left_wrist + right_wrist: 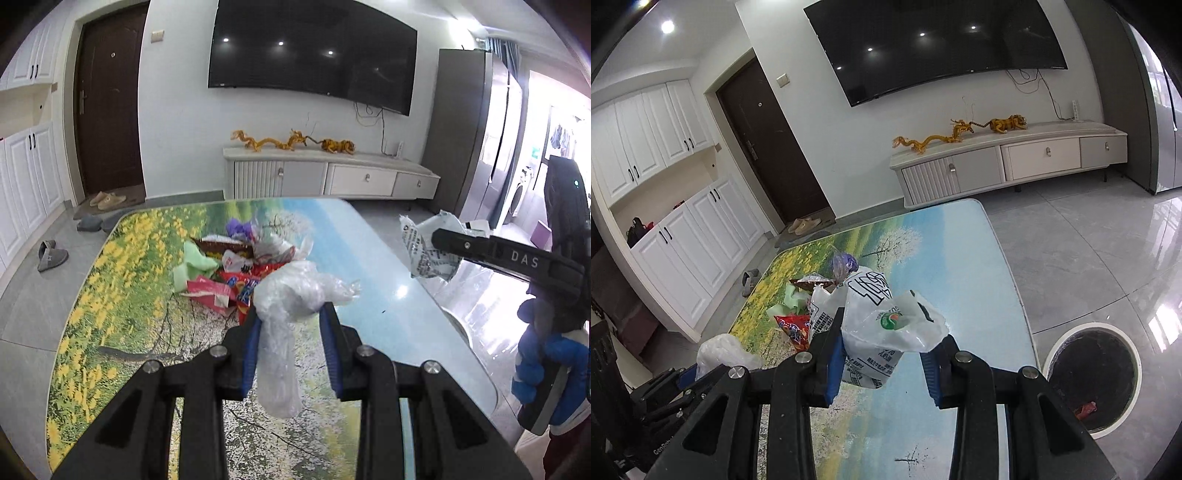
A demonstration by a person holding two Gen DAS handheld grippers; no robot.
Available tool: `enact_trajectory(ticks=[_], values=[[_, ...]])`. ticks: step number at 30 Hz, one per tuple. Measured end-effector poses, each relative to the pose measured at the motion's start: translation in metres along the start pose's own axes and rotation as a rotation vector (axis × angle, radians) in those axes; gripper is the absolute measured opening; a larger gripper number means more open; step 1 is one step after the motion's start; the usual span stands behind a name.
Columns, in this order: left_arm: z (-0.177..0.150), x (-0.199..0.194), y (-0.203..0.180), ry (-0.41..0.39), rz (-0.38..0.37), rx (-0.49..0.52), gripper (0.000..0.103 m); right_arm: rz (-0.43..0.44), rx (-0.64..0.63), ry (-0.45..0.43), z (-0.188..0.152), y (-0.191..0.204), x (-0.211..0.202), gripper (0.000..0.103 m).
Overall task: Collect trash
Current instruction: 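Carry both bags over the white bin and open both grippers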
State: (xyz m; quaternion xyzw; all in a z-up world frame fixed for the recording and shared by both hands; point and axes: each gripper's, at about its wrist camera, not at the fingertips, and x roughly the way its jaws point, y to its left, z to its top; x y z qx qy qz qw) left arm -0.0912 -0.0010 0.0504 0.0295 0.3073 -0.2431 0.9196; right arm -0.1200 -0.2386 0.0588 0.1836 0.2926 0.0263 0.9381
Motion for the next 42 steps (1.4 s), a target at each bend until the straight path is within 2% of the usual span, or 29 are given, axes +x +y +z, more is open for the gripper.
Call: enact_trajectory(ticks=[12, 21, 31, 37, 42], values=[[0.036, -0.047, -0.028, -0.125, -0.022, -0.004, 0.029, -0.075, -0.016, -0.176, 0.016, -0.007, -0.074, 0.034], [0.066, -0.04, -0.063, -0.152, -0.067, 0.027, 0.029, -0.165, 0.008, -0.26, 0.019, -0.026, -0.107, 0.034], [0.082, 0.006, -0.129, -0.079, -0.148, 0.094, 0.029, -0.333, 0.067, -0.308, 0.02, -0.072, -0.119, 0.034], [0.086, 0.049, -0.169, 0.001, -0.203, 0.114, 0.03, -0.409, 0.125, -0.286, 0.014, -0.112, -0.116, 0.034], [0.084, 0.09, -0.204, 0.071, -0.234, 0.135, 0.03, -0.454, 0.174, -0.23, 0.007, -0.147, -0.101, 0.034]])
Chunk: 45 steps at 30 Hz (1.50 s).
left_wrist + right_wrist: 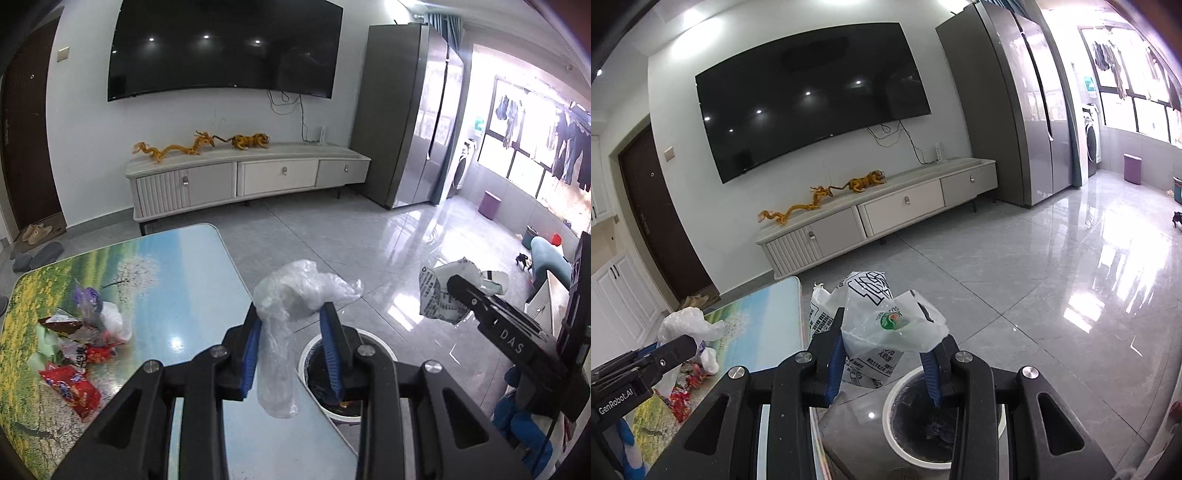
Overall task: Collect trash
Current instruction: 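Carry both bags over the white bin and open both grippers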
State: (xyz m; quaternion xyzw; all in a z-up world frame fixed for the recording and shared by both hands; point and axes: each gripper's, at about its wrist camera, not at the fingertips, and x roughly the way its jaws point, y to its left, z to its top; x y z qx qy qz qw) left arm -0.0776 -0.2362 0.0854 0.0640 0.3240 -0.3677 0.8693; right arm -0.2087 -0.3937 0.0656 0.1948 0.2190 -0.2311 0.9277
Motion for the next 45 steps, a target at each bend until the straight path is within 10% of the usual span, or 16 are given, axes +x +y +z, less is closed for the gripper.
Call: enact_trajectory(ticks=[23, 29, 45], values=[[-0.024, 0.2, -0.059, 0.33, -0.167, -0.006, 0.036, -0.177, 0.093, 0.391, -0.063, -0.095, 0.144, 0.036], [-0.027, 0.216, -0.069, 0.365, -0.223, -0.011, 0.055, -0.195, 0.106, 0.453, -0.073, -0.104, 0.157, 0.041], [-0.018, 0.193, -0.071, 0.286, -0.216, -0.02, 0.064, -0.216, 0.094, 0.434, -0.065, -0.1, 0.153, 0.058]])
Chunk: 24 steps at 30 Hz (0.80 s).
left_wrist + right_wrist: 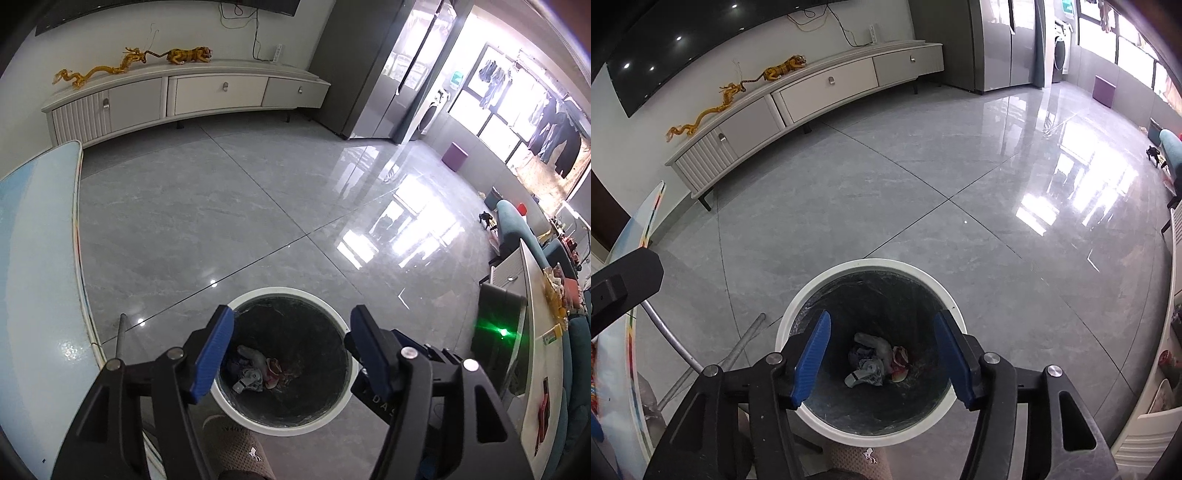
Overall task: Collect trash
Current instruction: 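Carry both bags over the white bin and open both grippers, then move both open grippers back to the trash pile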
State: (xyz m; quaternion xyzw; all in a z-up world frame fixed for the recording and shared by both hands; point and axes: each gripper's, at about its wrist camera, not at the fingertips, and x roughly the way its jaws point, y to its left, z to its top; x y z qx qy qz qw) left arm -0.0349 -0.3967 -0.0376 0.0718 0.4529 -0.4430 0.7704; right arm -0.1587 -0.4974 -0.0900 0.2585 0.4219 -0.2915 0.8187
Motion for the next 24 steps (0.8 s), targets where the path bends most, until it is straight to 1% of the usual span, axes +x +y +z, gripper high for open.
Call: enact_trajectory(ticks=[3, 8, 11, 14, 17, 19, 22, 24], values=[[-0.002, -0.013, 0.001, -0.024, 0.014, 0.004, 0.064, 0.007, 0.003, -0.019, 0.001, 0.003, -0.007, 0.06], [-0.006, -0.038, 0.005, -0.073, 0.041, 0.001, 0.064, 0.029, -0.002, -0.061, 0.003, 0.015, -0.025, 0.061], [-0.01, -0.057, 0.01, -0.114, 0.073, -0.005, 0.064, 0.046, -0.011, -0.102, 0.003, 0.021, -0.038, 0.061], [-0.014, -0.075, 0.014, -0.159, 0.11, -0.013, 0.064, 0.043, -0.043, -0.146, 0.002, 0.033, -0.052, 0.061], [-0.019, -0.097, 0.019, -0.211, 0.148, -0.015, 0.064, 0.072, -0.051, -0.178, 0.002, 0.042, -0.065, 0.061], [-0.024, -0.112, 0.023, -0.249, 0.174, -0.015, 0.064, 0.102, -0.051, -0.193, 0.002, 0.048, -0.074, 0.068], [-0.03, -0.137, 0.03, -0.32, 0.209, -0.028, 0.064, 0.142, -0.056, -0.226, 0.001, 0.057, -0.089, 0.073], [-0.037, -0.154, 0.037, -0.364, 0.24, -0.045, 0.064, 0.169, -0.066, -0.245, 0.0, 0.064, -0.1, 0.074]])
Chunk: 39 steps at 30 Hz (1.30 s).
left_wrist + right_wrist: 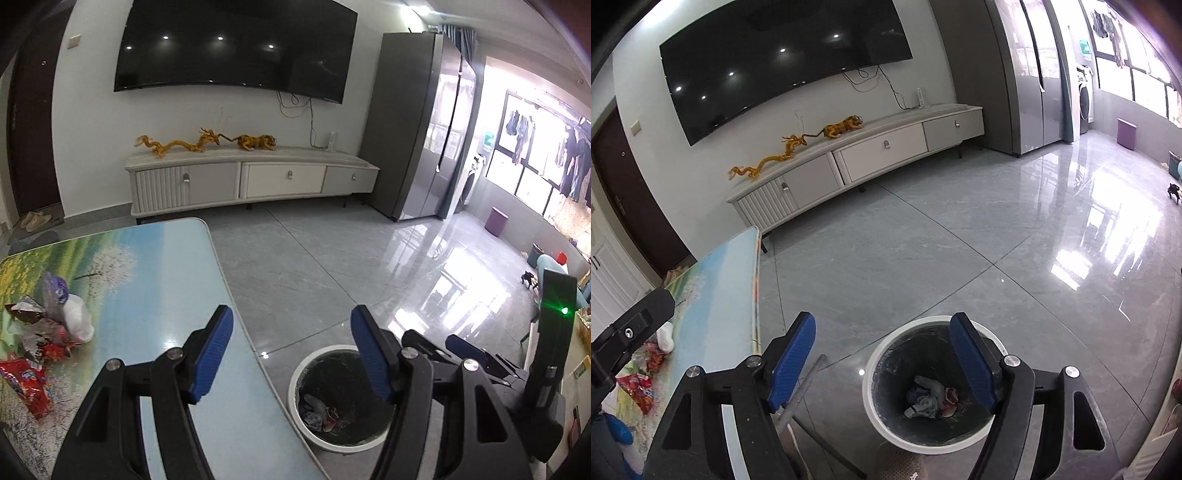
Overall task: Collect trash
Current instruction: 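Move both open grippers back to the trash pile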
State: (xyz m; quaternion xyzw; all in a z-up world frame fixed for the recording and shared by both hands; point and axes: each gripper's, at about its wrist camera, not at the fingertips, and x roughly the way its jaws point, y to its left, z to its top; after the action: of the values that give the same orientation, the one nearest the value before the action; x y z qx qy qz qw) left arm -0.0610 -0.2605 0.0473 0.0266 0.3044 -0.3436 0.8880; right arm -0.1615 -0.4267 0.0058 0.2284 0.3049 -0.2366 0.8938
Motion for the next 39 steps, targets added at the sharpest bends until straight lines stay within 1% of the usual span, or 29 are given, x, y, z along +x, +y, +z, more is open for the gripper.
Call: enact_trajectory(ticks=[3, 8, 11, 14, 19, 23, 28, 31, 35, 39], values=[[0.002, -0.018, 0.018, -0.026, 0.037, -0.016, 0.065, 0.057, -0.013, -0.022, 0.003, 0.015, -0.013, 0.074], [0.0, -0.047, 0.052, -0.032, 0.077, -0.063, 0.064, 0.157, -0.047, -0.058, 0.005, 0.049, -0.037, 0.075], [-0.007, -0.067, 0.075, -0.047, 0.095, -0.091, 0.065, 0.19, -0.081, -0.079, 0.004, 0.071, -0.05, 0.075], [-0.013, -0.089, 0.098, -0.073, 0.128, -0.109, 0.065, 0.22, -0.125, -0.101, 0.003, 0.096, -0.062, 0.075], [-0.024, -0.119, 0.143, -0.105, 0.207, -0.154, 0.065, 0.286, -0.221, -0.123, -0.002, 0.136, -0.078, 0.075], [-0.038, -0.133, 0.187, -0.102, 0.271, -0.216, 0.065, 0.349, -0.292, -0.124, -0.01, 0.168, -0.081, 0.075], [-0.059, -0.146, 0.243, -0.081, 0.343, -0.322, 0.065, 0.421, -0.366, -0.081, -0.027, 0.198, -0.069, 0.075], [-0.067, -0.151, 0.272, -0.073, 0.358, -0.396, 0.065, 0.468, -0.396, -0.03, -0.038, 0.214, -0.055, 0.075], [-0.077, -0.148, 0.298, -0.057, 0.367, -0.469, 0.065, 0.517, -0.433, 0.042, -0.056, 0.235, -0.036, 0.075], [-0.082, -0.134, 0.312, -0.03, 0.35, -0.516, 0.065, 0.552, -0.483, 0.116, -0.073, 0.256, -0.014, 0.075]])
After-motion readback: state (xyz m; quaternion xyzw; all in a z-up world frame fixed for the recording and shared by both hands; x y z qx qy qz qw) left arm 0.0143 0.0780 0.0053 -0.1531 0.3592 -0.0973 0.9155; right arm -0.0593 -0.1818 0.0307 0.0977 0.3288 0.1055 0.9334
